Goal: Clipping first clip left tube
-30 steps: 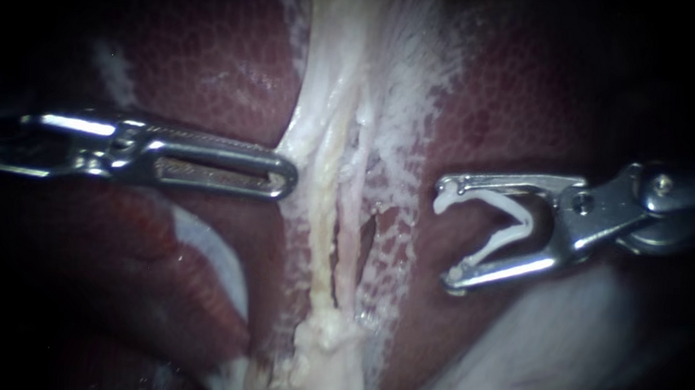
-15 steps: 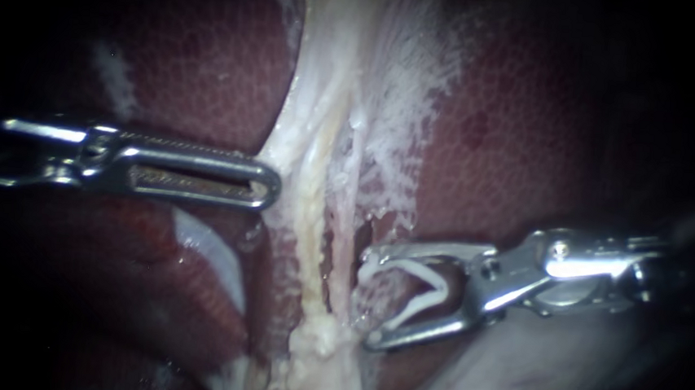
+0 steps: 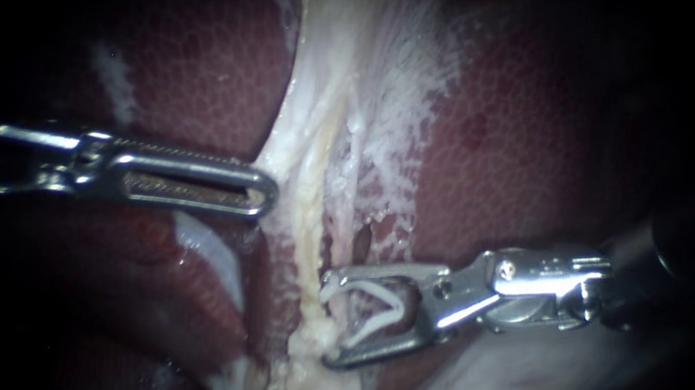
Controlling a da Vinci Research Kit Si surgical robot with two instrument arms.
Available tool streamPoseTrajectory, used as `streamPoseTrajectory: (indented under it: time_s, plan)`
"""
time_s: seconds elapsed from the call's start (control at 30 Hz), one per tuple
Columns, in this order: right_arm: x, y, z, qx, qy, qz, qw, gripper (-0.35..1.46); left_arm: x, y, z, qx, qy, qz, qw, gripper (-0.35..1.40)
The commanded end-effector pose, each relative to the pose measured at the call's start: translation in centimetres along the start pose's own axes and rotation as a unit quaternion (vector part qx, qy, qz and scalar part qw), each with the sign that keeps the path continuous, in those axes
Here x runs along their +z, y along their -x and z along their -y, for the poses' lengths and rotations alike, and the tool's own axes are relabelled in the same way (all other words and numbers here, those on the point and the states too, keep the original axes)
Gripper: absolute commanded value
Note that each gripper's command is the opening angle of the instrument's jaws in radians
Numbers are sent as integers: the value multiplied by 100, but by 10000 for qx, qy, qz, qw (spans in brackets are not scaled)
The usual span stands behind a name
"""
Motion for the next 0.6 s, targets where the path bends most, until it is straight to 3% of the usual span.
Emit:
streamPoseTrajectory:
  time_s: [0.03, 0.33, 0.6]
  plan:
    - [0, 1, -2, -3, 5, 2, 10000, 58, 0, 0, 0, 2, -3, -1, 10000, -35]
    - [9, 15, -12, -36, 29, 16, 10000, 58, -2, -1, -2, 4, 15, 6, 10000, -35]
    - [24, 19, -13, -62, 50, 29, 10000, 58, -4, -3, -19, 8, 52, 21, 10000, -35]
